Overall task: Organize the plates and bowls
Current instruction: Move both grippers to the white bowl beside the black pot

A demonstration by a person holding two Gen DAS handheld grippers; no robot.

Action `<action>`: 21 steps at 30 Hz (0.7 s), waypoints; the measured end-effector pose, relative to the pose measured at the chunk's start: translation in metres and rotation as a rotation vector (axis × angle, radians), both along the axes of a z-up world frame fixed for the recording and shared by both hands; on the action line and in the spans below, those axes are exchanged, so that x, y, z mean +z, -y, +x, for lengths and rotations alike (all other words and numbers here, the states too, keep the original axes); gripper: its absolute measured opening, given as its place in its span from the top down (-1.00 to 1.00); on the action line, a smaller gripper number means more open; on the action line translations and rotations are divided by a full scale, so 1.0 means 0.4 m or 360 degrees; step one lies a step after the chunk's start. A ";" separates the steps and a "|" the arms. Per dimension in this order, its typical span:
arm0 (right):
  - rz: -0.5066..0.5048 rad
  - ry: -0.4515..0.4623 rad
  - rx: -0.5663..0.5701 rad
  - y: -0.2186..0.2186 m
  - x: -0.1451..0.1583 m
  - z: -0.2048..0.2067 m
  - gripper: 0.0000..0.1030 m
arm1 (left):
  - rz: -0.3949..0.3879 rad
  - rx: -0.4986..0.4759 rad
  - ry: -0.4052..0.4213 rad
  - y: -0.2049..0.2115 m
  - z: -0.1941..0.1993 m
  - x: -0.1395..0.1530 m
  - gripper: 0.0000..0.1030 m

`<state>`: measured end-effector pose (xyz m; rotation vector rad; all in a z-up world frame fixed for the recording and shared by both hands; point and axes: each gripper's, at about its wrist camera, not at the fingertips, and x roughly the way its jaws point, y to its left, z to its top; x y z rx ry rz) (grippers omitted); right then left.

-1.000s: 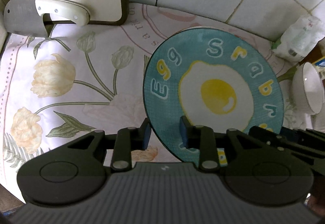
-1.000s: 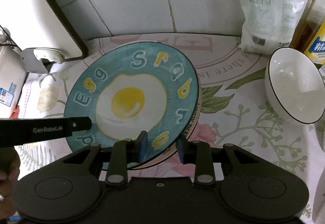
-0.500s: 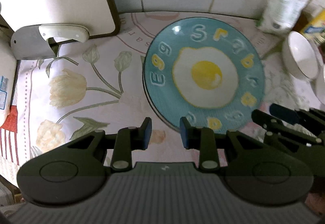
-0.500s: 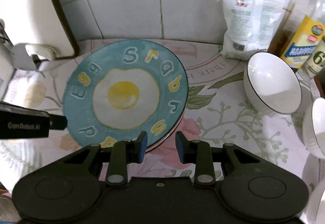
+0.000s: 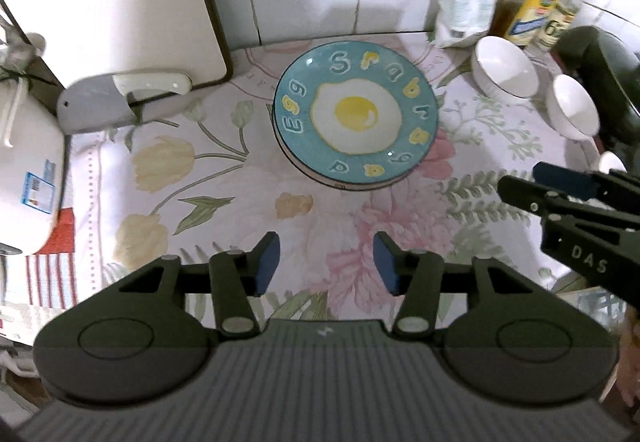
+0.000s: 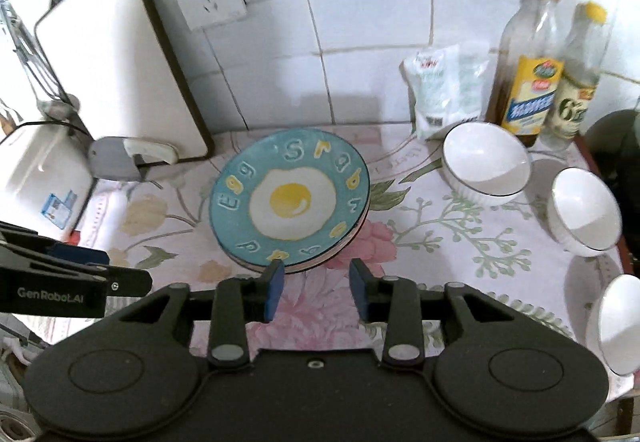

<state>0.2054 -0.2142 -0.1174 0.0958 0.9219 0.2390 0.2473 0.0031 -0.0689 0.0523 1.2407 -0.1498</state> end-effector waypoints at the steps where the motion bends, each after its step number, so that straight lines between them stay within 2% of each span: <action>1: -0.0009 0.0017 0.0000 0.003 0.014 -0.019 0.11 | 0.0015 -0.0016 0.0012 0.000 -0.017 0.015 -0.11; 4: -0.0034 0.0053 -0.0003 0.015 0.048 -0.069 -0.09 | 0.0057 -0.0081 0.0056 0.006 -0.069 0.059 -0.26; 8: -0.0069 0.0083 -0.0027 0.035 0.080 -0.141 -0.12 | 0.0063 -0.0179 0.0105 0.024 -0.134 0.106 -0.40; 11: -0.0099 0.0100 -0.0051 0.052 0.096 -0.190 -0.13 | 0.0085 -0.0257 0.0131 0.045 -0.175 0.130 -0.44; 14: -0.0122 0.0125 -0.0070 0.069 0.108 -0.239 -0.30 | 0.0122 -0.0327 0.0160 0.065 -0.215 0.148 -0.47; 21: -0.0115 0.0190 -0.0104 0.131 0.139 -0.337 -0.35 | 0.0152 -0.0464 0.0190 0.126 -0.275 0.174 -0.49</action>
